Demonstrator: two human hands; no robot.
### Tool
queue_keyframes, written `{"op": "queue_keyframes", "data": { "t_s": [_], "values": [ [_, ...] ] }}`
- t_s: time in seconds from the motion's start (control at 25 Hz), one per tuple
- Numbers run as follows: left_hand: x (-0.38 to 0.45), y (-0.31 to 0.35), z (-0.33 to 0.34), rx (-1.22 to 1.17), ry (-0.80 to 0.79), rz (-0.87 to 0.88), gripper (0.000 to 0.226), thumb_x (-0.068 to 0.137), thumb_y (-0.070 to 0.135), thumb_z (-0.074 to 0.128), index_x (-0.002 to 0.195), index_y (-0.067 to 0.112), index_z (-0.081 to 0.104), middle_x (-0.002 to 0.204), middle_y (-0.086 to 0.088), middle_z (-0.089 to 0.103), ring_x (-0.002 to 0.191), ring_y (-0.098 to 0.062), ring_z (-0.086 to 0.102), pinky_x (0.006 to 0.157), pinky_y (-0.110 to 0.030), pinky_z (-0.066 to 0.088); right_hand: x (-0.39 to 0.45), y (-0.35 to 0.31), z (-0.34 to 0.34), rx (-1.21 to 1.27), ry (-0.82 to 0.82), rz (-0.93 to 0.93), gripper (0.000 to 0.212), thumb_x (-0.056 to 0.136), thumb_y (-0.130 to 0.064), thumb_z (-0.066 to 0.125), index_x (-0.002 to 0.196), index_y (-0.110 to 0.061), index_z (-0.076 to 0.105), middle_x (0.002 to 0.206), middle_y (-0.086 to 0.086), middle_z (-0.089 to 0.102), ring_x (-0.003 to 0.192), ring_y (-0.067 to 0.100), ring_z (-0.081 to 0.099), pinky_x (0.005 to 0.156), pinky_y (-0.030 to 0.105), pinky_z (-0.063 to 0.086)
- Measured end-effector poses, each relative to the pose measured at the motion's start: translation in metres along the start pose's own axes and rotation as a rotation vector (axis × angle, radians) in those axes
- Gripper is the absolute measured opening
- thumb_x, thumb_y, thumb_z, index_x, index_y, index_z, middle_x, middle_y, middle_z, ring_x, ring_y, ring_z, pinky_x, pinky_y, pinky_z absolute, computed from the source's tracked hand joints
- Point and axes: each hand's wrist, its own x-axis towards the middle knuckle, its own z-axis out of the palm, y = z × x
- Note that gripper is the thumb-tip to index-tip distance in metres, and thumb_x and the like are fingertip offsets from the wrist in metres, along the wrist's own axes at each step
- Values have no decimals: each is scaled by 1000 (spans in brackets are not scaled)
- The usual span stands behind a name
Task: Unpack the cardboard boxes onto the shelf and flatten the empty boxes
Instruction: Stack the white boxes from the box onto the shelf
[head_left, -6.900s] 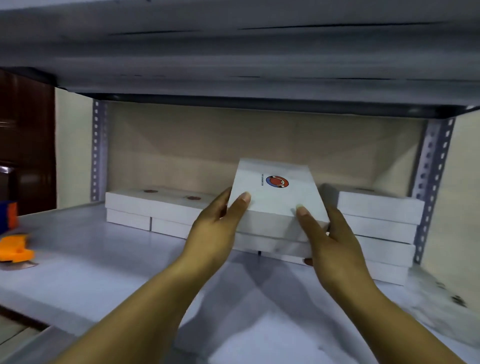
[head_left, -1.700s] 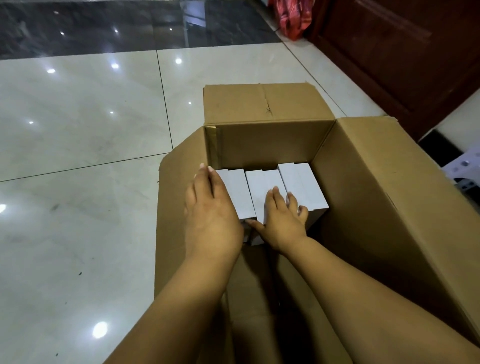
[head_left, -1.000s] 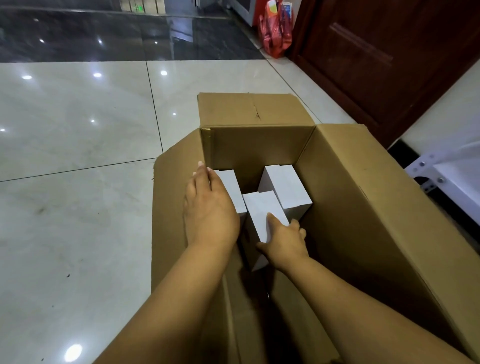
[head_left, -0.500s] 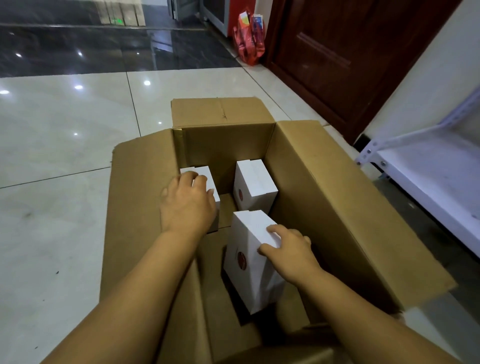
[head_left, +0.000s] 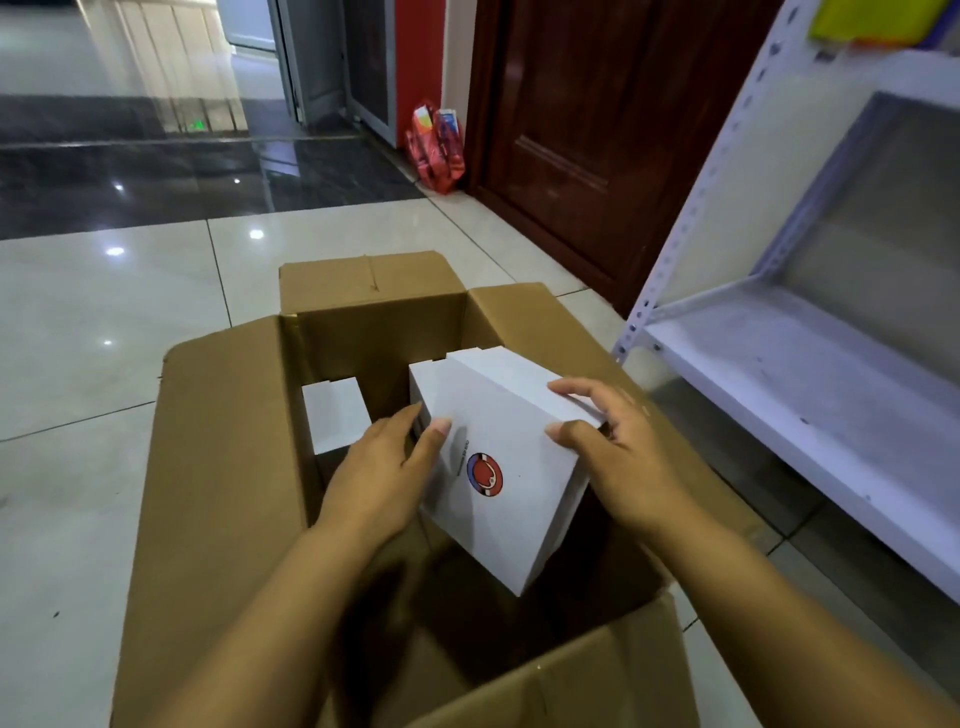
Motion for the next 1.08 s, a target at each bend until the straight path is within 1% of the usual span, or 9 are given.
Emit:
{"op": "queue_keyframes", "data": {
  "t_s": [0.2,0.28,0.4,0.56,0.64,0.72,0.8,0.88,1.08],
  "values": [
    [-15,40,1,-393,-130,89,49,80,61,31,126,47,35,115,28,49,110,-1,49,98,-34,41,-4,-20,-56,222,-1,-76,21,82,-40,56,103,-37,56,112,-9,54,99,13,59,64,18,54],
    [-15,47,1,-461,-162,128,46,82,58,32,127,52,28,111,34,46,100,7,48,94,-27,40,-2,-26,-67,228,0,-124,25,77,-40,52,102,-36,57,110,-6,57,95,11,61,64,14,52],
    [-17,65,4,-543,-164,190,46,86,58,34,129,58,19,114,32,45,102,4,49,82,-15,42,-4,-33,-86,290,22,-162,27,77,-36,50,102,-30,60,103,-7,61,86,1,64,64,13,50],
    [-27,92,12,-652,-196,229,46,83,57,45,126,59,27,119,21,53,106,-9,57,83,-24,53,-9,-37,-112,355,120,-177,31,82,-41,56,109,-26,60,101,-4,65,88,8,66,64,17,52],
    [-35,110,17,-685,-198,227,41,80,50,41,119,58,31,113,20,56,99,-8,60,72,-18,56,-14,-38,-125,358,182,-157,39,86,-51,61,119,-32,54,118,-4,60,100,14,63,71,22,55],
    [-42,127,22,-707,-172,220,39,79,51,38,118,56,35,113,17,60,95,-9,63,66,-16,54,-20,-38,-136,336,213,-111,64,75,-59,54,135,-40,40,139,-4,48,112,16,58,82,28,56],
    [-46,142,30,-728,-164,223,44,80,53,39,123,52,39,114,14,62,94,-11,66,65,-17,54,-28,-35,-147,377,203,-64,87,69,-59,56,147,-41,23,145,-4,41,111,18,60,74,27,58],
    [-48,154,37,-737,-166,217,50,81,53,39,131,45,41,112,14,64,90,-8,68,60,-15,53,-37,-28,-155,424,181,-47,93,69,-54,61,149,-41,16,146,-3,41,105,16,62,66,23,59],
    [-56,207,47,-805,-85,233,49,82,54,39,129,42,44,106,19,66,85,-2,69,64,-18,54,-64,-7,-187,205,132,-52,93,67,-69,61,147,-47,20,148,-13,37,127,17,48,97,54,49]
  ]
}}
